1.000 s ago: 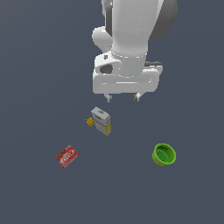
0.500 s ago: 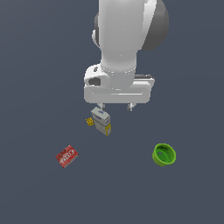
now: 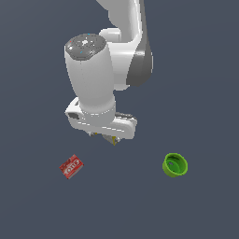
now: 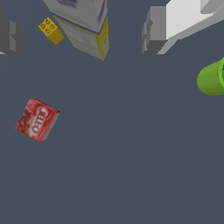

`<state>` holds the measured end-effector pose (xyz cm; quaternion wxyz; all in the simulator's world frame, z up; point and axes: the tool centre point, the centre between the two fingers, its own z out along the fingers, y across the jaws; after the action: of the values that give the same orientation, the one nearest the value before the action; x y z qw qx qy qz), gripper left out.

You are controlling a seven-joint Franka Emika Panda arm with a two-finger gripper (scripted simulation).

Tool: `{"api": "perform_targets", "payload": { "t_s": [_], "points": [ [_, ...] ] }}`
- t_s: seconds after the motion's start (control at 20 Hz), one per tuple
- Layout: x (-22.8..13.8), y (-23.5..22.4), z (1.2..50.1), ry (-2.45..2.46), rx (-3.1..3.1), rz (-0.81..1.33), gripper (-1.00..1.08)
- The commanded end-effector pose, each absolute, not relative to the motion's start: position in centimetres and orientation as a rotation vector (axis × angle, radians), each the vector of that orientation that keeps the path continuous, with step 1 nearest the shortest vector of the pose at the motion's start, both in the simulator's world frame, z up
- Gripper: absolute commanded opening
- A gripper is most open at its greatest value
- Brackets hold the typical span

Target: Pick up a designated object from a clutter of objects.

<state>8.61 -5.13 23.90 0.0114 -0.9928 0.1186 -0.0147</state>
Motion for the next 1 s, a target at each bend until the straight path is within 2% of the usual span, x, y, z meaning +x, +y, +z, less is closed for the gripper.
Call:
{"api": "perform_targets", "payload": {
  "t_s": [0.0, 0.55, 0.95],
  "points": [
    [9.7, -7.4, 21.8, 0.476, -3.079, -0.038, 1.00],
    [12.0, -17.2, 12.3, 0.901, -2.991, -0.011, 1.00],
    [12.0, -21.5, 7.8, 1.076, -2.947, -0.002, 1.00]
  ]
}}
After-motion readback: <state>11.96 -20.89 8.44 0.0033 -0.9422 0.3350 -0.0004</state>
